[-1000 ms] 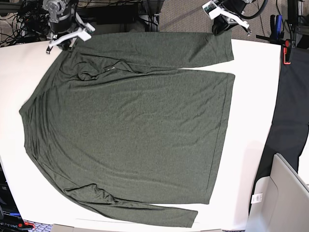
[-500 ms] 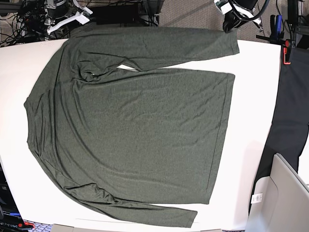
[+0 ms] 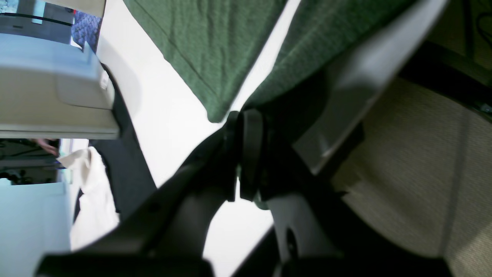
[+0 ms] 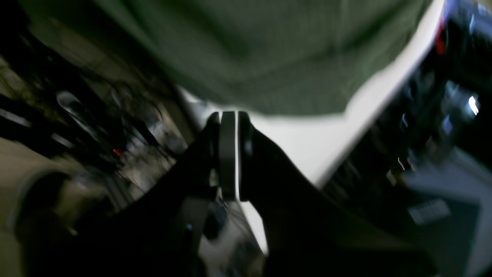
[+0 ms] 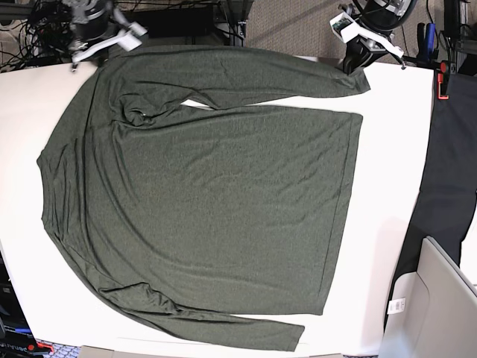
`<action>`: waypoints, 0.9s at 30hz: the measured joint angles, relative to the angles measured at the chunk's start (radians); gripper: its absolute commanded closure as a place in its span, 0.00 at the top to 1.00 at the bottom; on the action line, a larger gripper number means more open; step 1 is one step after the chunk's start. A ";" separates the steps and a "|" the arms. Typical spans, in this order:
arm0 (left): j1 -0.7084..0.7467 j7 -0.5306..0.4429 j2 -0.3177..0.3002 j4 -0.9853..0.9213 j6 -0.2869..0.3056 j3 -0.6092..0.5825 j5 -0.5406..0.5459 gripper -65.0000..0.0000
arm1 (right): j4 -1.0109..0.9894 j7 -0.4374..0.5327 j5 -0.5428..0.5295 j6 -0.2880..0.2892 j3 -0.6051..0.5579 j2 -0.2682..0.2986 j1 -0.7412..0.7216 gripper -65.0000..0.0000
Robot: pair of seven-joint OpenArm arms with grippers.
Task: Fold the T-shirt properly
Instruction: 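Grasp the shoulder edges with both grippers and pull them apart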
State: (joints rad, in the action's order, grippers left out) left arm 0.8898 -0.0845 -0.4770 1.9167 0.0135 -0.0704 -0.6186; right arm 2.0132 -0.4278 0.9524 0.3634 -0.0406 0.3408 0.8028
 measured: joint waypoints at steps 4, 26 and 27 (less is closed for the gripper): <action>-0.001 0.001 0.000 0.000 -0.001 -0.001 0.000 0.00 | 0.004 -0.013 -0.234 0.018 -0.010 -0.076 0.039 0.01; -0.003 0.004 -0.002 -0.017 -0.002 -0.002 0.000 0.00 | 0.015 0.002 -1.318 -0.014 0.415 -0.127 0.138 0.00; -0.003 0.005 -0.001 -0.019 0.002 -0.002 0.000 0.00 | 0.015 -0.006 -1.365 -0.011 0.428 -0.116 0.146 0.00</action>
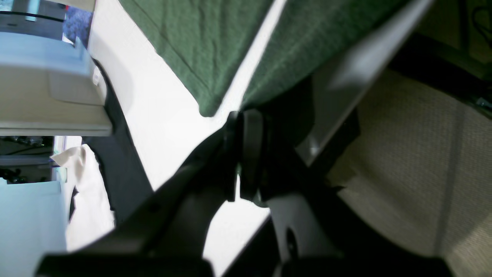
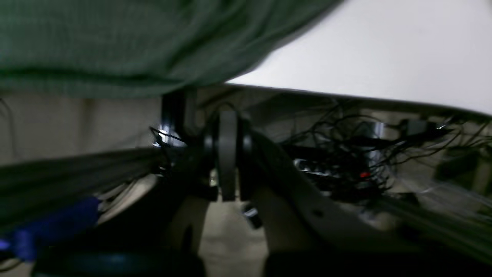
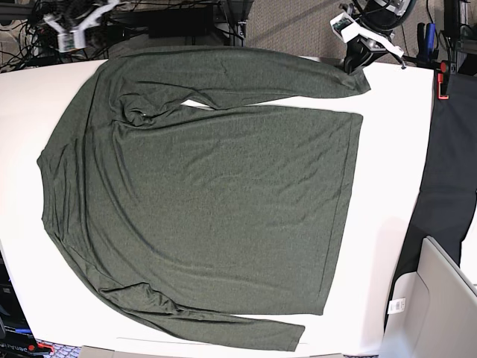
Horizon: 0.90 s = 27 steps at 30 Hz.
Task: Fold the T-shirt properly
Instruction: 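Grasp the shoulder edges with both grippers and pull them apart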
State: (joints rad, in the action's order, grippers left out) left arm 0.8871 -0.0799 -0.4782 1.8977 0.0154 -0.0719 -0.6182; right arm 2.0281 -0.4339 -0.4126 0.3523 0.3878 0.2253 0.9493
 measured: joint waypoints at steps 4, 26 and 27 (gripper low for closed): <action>-0.001 0.000 -0.001 -0.001 -0.001 0.000 0.000 0.00 | -0.001 -0.006 -0.211 0.008 0.057 0.046 0.014 0.01; 0.002 0.000 0.001 -0.002 0.000 0.000 0.000 0.00 | -0.200 -0.277 -0.642 0.000 0.217 -0.028 -0.202 0.21; 0.002 0.000 0.002 -0.002 0.000 0.000 0.000 0.00 | -0.210 -0.272 -0.643 -0.003 0.230 -0.038 -0.217 0.21</action>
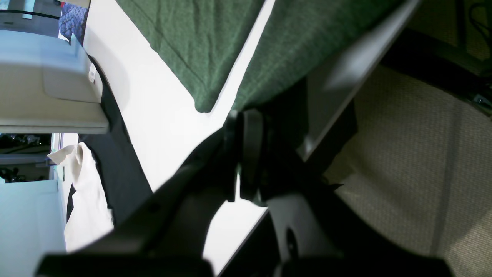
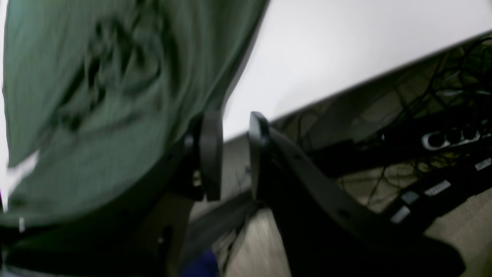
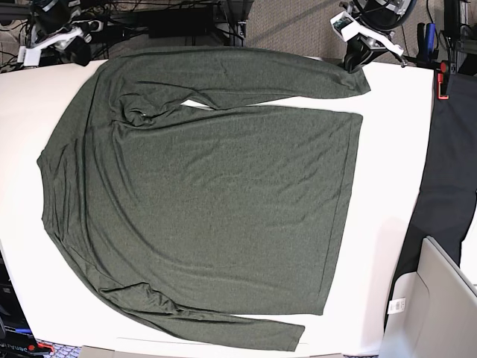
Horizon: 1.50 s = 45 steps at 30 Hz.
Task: Fold the T-shirt properly
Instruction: 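Grasp the shoulder edges with both grippers and pull them apart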
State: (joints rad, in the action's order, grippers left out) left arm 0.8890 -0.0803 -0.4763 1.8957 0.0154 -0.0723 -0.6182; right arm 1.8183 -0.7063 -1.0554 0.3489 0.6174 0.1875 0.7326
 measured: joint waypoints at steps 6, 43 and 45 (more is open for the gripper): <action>0.000 0.000 -0.001 -0.003 0.000 0.000 0.000 0.00 | -0.064 -0.006 0.001 0.000 0.010 -0.014 -0.026 0.21; -0.001 0.000 -0.001 -0.006 -0.004 -0.003 0.000 0.00 | -0.188 -0.081 -0.158 0.023 -0.007 -0.019 -0.166 0.37; 0.000 0.000 -0.001 -0.006 -0.003 -0.003 0.000 0.00 | -0.208 -0.078 -0.164 0.027 -0.007 -0.019 -0.185 0.37</action>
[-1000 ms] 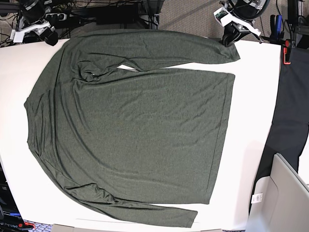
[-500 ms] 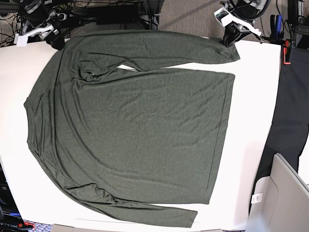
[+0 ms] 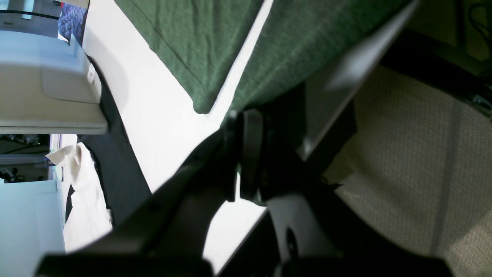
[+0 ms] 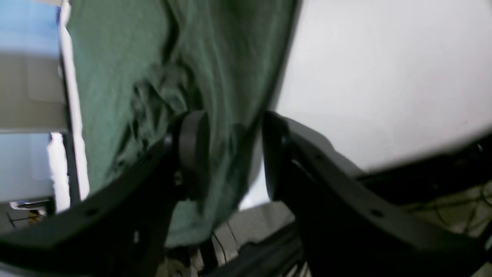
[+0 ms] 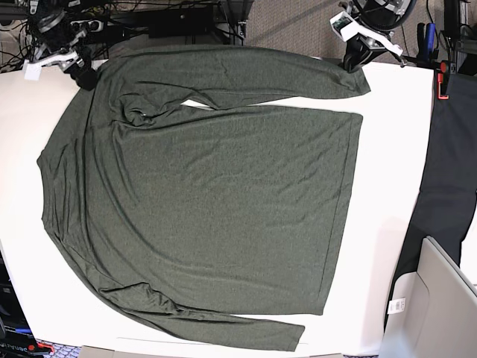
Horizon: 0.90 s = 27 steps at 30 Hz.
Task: Fold the T-shirt properly
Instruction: 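Grasp the shoulder edges with both grippers and pull them apart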
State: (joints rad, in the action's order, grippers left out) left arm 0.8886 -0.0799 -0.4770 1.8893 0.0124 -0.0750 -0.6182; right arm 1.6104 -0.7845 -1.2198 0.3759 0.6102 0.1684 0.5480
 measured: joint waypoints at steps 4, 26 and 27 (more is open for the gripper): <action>0.000 0.000 0.000 0.000 0.000 0.000 0.000 0.00 | -0.038 0.007 -0.016 0.014 0.002 0.000 -0.030 0.37; 0.007 -0.002 0.000 0.001 0.000 0.002 0.000 0.00 | 0.009 -0.072 0.046 0.131 0.001 0.002 0.012 0.01; 0.016 -0.004 0.000 0.002 0.000 0.004 0.000 0.00 | 0.019 -0.076 0.046 0.139 0.014 0.003 0.029 0.01</action>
State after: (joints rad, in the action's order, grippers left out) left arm 0.9047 -0.0841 -0.4770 1.8915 0.0120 -0.0708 -0.6182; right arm 1.6299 -0.8608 -1.1736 0.5152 0.6239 0.1711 0.5766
